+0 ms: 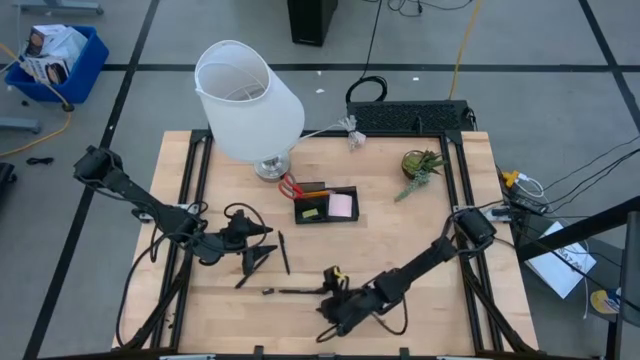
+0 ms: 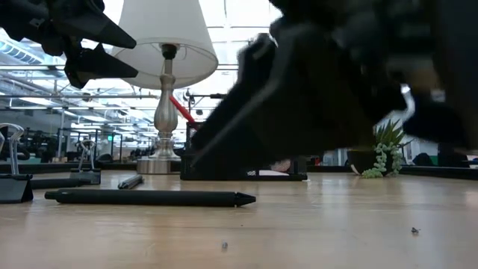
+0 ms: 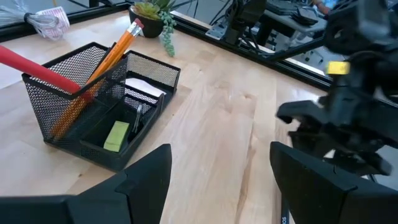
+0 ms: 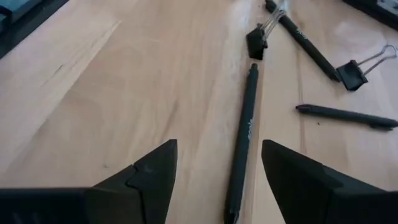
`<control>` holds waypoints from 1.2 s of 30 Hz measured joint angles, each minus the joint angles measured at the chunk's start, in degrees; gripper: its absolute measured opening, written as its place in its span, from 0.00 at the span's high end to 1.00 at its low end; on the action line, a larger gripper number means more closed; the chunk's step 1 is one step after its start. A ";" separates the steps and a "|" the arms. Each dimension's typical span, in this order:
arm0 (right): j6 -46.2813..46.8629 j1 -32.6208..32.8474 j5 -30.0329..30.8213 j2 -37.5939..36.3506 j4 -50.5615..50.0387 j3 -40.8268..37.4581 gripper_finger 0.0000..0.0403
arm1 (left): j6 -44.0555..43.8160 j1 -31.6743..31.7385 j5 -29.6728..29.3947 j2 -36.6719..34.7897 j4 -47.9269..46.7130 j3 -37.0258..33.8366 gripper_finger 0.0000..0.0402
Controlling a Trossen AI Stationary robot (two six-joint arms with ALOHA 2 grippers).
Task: Pick and place office supplies into organizer
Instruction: Put the bottom right black pen into the top left compartment of the desk organizer
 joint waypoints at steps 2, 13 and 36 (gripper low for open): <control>-0.01 -0.09 0.02 0.00 6.47 -3.81 0.44 | -0.02 0.00 -0.01 0.00 0.00 0.00 0.32; 5.78 -2.65 -1.82 -1.09 19.16 -15.83 0.44 | 0.01 0.00 -1.35 0.00 -0.04 -0.02 0.32; 11.36 -4.92 -9.64 -0.57 20.75 -15.94 0.95 | -0.23 0.00 -1.45 0.00 -0.07 -0.02 0.32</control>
